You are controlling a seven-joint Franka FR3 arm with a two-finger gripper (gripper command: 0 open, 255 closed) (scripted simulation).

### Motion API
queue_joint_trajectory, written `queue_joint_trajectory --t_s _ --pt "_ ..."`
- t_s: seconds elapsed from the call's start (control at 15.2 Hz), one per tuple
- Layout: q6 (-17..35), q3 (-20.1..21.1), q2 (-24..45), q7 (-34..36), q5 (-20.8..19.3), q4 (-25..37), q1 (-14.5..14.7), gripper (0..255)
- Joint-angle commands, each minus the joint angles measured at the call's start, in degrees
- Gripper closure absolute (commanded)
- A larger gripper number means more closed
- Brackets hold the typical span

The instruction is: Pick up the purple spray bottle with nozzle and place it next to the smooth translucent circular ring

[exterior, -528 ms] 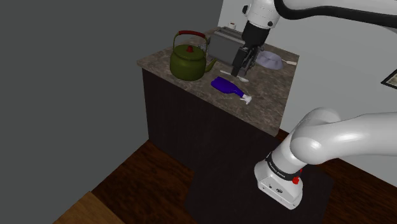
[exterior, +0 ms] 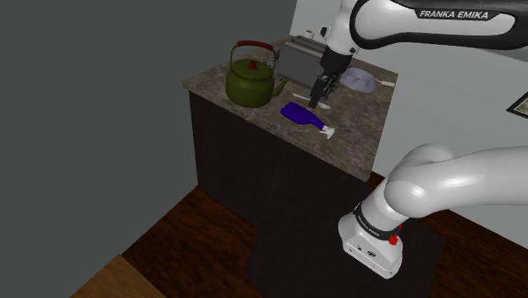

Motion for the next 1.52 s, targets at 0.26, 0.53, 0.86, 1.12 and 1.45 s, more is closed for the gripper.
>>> queue_joint_trajectory --t_s 0.26,0.53,0.86,1.12,1.45 --pt "9.7 -5.4 5.6 -6.7 -4.3 -4.0 -2.9 0" --pt "16.5 -8.9 11.3 -10.9 -6.7 -4.8 -4.6 0" --pt "24.8 -13.4 20.2 -16.4 -8.5 -3.8 -6.3 0" --pt "29.3 -15.4 25.3 -19.0 -8.7 -3.0 -6.7 0" --pt "33.9 -16.0 28.6 -19.4 -8.3 -4.3 -6.6 0"
